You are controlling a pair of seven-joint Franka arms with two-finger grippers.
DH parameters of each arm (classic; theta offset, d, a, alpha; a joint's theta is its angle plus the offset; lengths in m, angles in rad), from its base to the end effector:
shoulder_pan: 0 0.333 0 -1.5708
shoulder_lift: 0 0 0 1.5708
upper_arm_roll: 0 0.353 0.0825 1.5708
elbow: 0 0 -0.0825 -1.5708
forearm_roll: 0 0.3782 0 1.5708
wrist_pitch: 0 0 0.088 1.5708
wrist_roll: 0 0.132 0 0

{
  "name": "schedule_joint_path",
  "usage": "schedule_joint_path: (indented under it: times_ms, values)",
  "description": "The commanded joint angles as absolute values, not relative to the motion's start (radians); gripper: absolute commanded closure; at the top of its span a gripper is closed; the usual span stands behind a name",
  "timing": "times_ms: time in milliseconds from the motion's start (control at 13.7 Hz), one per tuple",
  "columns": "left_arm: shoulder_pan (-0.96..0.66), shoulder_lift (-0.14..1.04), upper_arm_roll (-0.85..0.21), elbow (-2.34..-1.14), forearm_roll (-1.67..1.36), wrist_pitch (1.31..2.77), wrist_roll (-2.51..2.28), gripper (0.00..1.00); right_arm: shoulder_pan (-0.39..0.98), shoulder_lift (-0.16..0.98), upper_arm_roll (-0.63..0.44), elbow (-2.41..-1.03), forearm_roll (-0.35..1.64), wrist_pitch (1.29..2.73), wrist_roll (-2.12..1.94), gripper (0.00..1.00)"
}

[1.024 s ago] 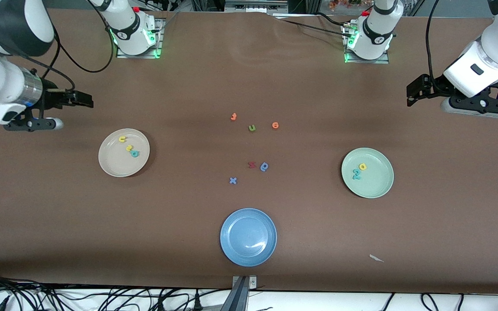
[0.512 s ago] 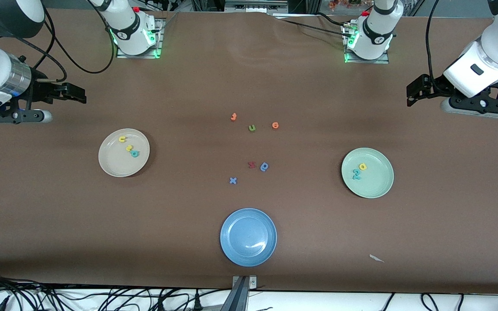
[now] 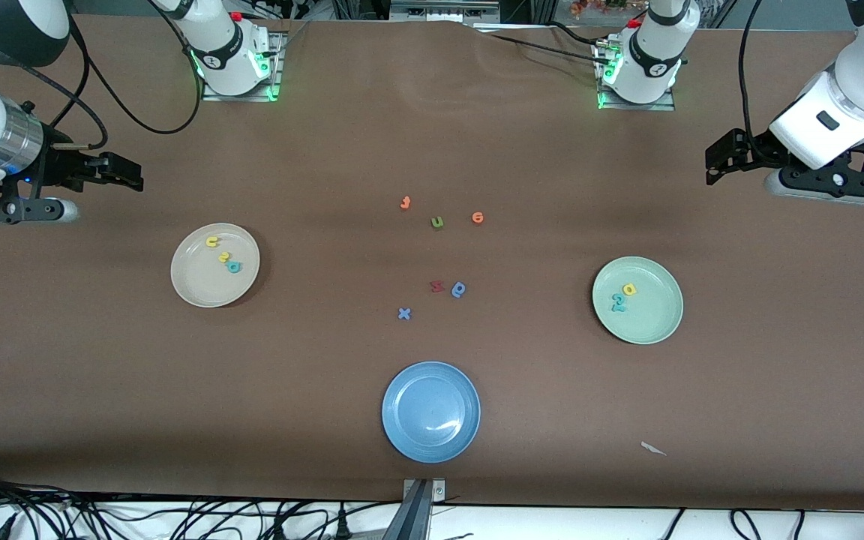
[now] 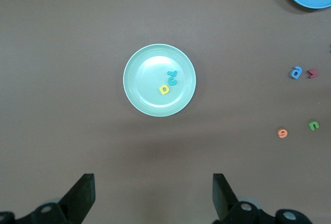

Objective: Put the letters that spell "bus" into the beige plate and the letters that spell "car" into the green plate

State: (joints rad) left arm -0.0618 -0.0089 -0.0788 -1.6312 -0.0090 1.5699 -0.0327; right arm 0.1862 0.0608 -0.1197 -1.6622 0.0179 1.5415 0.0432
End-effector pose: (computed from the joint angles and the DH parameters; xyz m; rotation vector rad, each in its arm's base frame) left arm 0.5367 -0.0774 0.6132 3.1322 -0.1688 -0.0831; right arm 0.5513 0.0409 0.5591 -3.1278 -0.0340 0.2844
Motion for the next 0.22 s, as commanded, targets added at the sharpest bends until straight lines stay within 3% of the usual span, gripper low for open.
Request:
schedule_joint_path:
  times_ms: [0, 146]
  values:
    - [-0.063, 0.0, -0.081, -1.603, 0.0, 1.551, -0.029, 0.0, 0.183, 0.071, -0.114, -1.634, 0.005, 1.523, 0.054, 0.0]
    - [-0.063, 0.002, -0.081, -1.603, 0.0, 1.551, -0.029, 0.0, 0.183, 0.071, -0.114, -1.637, 0.006, 1.522, 0.052, 0.0]
